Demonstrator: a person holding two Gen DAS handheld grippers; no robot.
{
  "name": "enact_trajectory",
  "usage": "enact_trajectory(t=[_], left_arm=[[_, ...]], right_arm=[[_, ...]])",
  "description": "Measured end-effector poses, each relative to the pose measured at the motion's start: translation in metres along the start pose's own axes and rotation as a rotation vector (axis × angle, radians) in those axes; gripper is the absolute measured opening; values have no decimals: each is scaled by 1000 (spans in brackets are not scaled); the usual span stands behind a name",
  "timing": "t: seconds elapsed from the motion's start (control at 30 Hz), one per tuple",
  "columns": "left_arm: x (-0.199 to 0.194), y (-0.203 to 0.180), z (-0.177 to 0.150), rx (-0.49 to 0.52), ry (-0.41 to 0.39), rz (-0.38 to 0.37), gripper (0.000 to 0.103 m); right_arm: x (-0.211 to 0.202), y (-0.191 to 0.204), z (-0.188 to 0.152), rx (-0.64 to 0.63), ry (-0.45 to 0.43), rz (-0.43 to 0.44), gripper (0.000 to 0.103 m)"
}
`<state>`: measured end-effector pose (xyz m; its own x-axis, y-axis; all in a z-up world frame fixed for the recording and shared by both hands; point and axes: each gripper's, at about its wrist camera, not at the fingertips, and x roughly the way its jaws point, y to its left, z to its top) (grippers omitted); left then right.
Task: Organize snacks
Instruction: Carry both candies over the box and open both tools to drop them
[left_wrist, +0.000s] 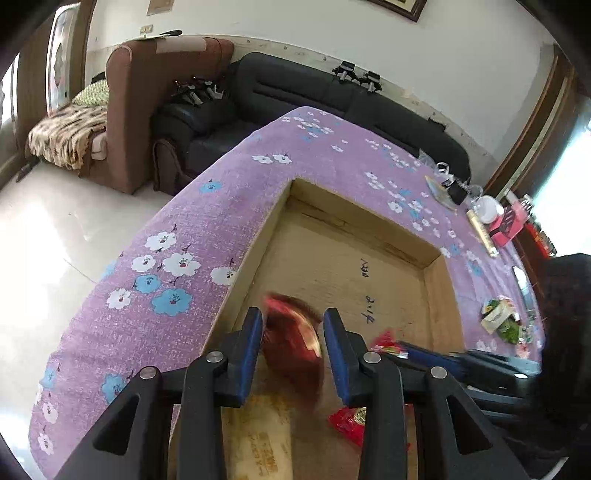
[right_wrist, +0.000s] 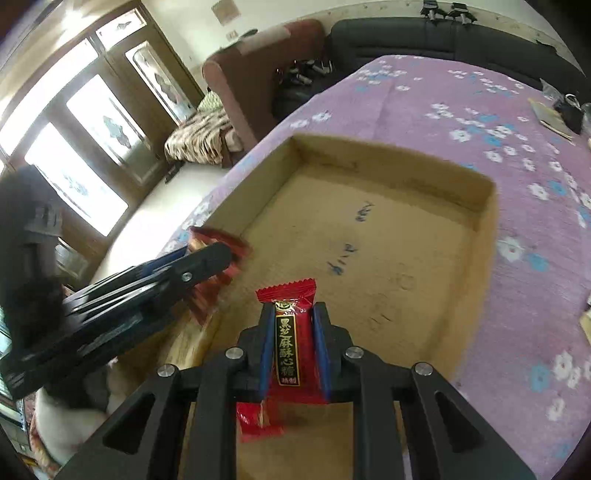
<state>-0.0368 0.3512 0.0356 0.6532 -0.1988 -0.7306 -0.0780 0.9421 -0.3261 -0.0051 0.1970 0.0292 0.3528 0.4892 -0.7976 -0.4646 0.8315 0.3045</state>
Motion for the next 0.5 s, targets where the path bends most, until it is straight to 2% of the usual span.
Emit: enact_trajectory(t=[0.07, 0.2, 0.3, 0.4, 0.5], left_arm=[[-6, 5, -1, -15, -12, -14, 49], [-26, 14, -5, -65, -57, -55, 52], [-42, 12, -9, -87, -92, -92, 55], [-60, 5, -15, -79, -127, -128, 62], [-74, -6, -20, -94, -140, -229, 74]], right_arm=[[5, 4, 1, 1, -1, -10, 21], [-4, 2, 4, 8, -28, -6, 21], [-28, -1, 1, -1, -73, -8, 23], [-55, -13, -8, 12, -122, -6, 26], [-90, -42, -22, 49, -178, -31, 27]])
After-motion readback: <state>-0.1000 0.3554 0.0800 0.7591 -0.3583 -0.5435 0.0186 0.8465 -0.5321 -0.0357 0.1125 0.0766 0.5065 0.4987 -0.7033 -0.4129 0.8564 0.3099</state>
